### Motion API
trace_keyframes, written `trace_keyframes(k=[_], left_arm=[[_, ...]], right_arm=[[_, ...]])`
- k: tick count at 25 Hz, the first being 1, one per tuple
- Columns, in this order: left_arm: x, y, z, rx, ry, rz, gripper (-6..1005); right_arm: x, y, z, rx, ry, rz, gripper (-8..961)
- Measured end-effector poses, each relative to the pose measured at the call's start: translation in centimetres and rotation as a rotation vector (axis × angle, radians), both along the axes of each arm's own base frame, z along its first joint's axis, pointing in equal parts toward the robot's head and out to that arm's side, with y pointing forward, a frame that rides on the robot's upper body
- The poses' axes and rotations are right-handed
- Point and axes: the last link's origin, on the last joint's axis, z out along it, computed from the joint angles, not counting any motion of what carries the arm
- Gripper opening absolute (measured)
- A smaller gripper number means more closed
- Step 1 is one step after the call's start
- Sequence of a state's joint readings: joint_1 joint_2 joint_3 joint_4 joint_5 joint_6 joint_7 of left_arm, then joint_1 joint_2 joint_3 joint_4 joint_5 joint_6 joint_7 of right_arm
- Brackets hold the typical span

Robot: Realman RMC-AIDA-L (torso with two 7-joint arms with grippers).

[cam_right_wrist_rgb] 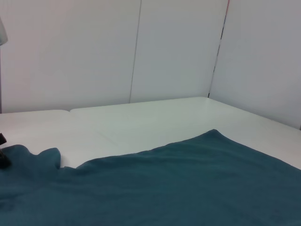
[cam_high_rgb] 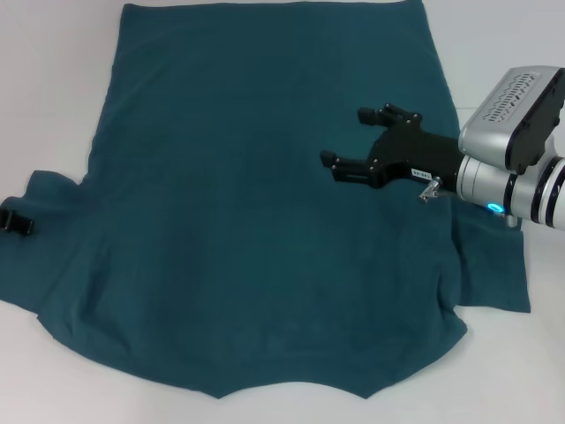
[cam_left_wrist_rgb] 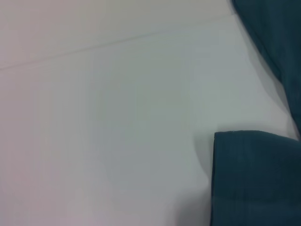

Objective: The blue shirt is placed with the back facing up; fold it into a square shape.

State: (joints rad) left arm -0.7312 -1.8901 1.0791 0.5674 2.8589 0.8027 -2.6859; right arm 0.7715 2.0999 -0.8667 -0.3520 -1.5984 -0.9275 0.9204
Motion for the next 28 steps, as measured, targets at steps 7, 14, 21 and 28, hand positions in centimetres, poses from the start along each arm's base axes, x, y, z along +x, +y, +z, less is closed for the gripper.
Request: trace_keyframes(k=[7, 14, 21, 28], left_arm=[[-0.14, -0.08, -0.24, 0.007, 0.000, -0.006, 855], [-0.20, -0.14, -0.42, 0.007, 0.002, -0.009, 740], [-0.39, -0.28, -0.53, 0.007, 0.005, -0.009, 525], [-0.37, -0.31, -0.53, 0.005, 0.006, -0.012, 221]], right_arm=[[0.04, -0.05, -0.08, -0.002, 0.000, -0.002, 941], [0.03, -0.08, -0.15, -0.004, 0.002, -0.004, 942], [0.08, -0.10, -0.13, -0.003, 0.004, -0.006, 941], [0.07, -0.09, -0.11, -0.001, 0.007, -0.008, 942]])
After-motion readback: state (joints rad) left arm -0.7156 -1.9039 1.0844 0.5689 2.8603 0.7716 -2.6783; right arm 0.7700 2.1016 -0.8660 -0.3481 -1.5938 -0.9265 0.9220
